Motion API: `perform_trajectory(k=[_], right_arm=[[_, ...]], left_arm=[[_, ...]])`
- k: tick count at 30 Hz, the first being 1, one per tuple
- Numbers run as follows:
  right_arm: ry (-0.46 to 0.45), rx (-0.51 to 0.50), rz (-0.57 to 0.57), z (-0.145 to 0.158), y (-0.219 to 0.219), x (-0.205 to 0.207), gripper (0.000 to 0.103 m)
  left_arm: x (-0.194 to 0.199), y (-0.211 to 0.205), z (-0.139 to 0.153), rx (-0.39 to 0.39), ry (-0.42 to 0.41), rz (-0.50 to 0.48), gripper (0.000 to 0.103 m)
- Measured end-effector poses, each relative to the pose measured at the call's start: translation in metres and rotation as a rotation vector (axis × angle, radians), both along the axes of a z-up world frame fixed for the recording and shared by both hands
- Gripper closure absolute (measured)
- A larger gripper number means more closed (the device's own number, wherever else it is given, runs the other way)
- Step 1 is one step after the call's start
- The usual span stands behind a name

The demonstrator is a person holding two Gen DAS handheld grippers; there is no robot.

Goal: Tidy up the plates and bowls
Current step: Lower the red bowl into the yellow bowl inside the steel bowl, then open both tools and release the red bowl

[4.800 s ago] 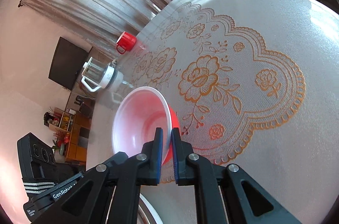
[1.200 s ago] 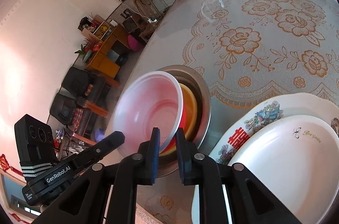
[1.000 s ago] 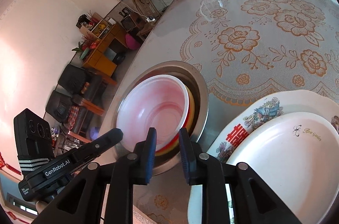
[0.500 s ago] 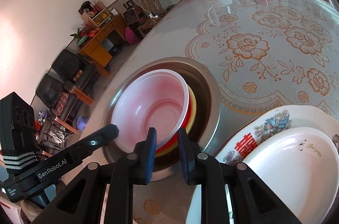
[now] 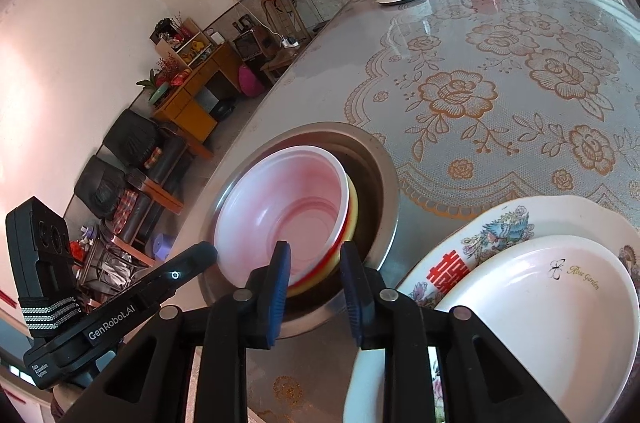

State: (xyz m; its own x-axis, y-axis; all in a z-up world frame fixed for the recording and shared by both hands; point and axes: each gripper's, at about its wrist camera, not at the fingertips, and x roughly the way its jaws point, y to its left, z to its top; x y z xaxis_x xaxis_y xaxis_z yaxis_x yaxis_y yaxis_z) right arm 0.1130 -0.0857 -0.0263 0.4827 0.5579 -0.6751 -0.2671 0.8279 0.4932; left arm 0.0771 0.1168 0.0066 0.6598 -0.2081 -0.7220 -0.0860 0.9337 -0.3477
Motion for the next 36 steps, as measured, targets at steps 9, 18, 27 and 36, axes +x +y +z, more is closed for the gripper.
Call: perform_trajectory(k=[9,18,27,36], right_arm=[[-0.014,0.015,-0.013,0.004,-0.007,-0.006,0.075],[-0.011,0.038,-0.062,0.003,-0.024,-0.003,0.075],[-0.001,0.025,-0.111,0.003,-0.036,0.0,0.074],[0.028,0.027,-0.146,0.003,-0.048,0.015,0.073]], left_arm=[[-0.006,0.004,0.001,0.017,-0.012,0.01,0.082],[-0.01,0.015,-0.002,0.013,-0.001,0.041,0.082],[-0.013,0.026,-0.006,0.003,0.006,0.071,0.082],[-0.015,0.046,-0.012,-0.037,0.009,0.102,0.082]])
